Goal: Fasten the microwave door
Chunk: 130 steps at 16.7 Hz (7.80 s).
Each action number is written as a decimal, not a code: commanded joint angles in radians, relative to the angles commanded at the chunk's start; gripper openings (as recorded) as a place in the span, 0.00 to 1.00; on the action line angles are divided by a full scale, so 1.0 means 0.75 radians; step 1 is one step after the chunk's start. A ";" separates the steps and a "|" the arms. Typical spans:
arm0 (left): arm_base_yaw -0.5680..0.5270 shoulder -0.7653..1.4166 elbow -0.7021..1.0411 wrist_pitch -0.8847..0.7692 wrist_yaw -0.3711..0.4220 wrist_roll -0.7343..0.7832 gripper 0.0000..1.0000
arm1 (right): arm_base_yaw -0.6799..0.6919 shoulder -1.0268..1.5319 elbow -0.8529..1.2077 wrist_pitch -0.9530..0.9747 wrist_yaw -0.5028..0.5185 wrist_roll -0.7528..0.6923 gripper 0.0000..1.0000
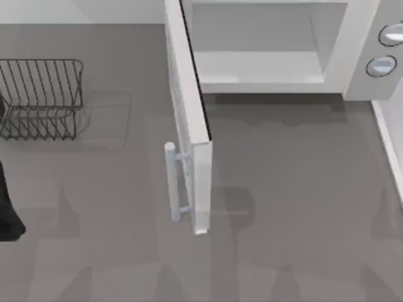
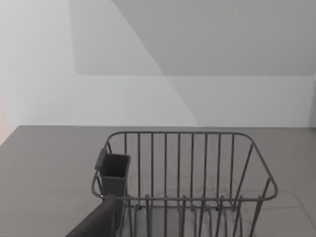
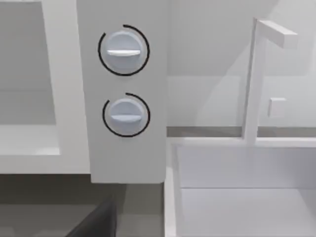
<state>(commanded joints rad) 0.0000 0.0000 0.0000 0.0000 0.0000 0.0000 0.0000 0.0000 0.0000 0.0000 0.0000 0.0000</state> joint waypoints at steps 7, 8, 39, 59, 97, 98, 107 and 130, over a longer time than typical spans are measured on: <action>-0.053 0.182 0.153 -0.131 0.036 0.081 1.00 | 0.000 0.000 0.000 0.000 0.000 0.000 1.00; -0.071 0.253 0.214 -0.184 0.048 0.112 1.00 | 0.000 0.000 0.000 0.000 0.000 0.000 1.00; -0.522 2.426 2.718 -1.993 0.597 1.279 1.00 | 0.000 0.000 0.000 0.000 0.000 0.000 1.00; -0.647 2.411 2.311 -1.547 0.559 1.149 0.77 | 0.000 0.000 0.000 0.000 0.000 0.000 1.00; -0.762 2.496 2.417 -1.520 0.518 1.021 0.00 | 0.000 0.000 0.000 0.000 0.000 0.000 1.00; -0.771 2.505 2.428 -1.519 0.516 1.013 0.00 | 0.000 0.000 0.000 0.000 0.000 0.000 1.00; -0.824 2.554 2.492 -1.516 0.496 0.958 0.00 | 0.000 0.000 0.000 0.000 0.000 0.000 1.00; -0.917 2.663 2.643 -1.523 0.459 0.861 0.00 | 0.000 0.000 0.000 0.000 0.000 0.000 1.00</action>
<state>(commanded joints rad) -0.6875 1.9972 1.9823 -1.1426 0.3443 0.6457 0.0000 0.0000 0.0000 0.0000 0.0000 0.0000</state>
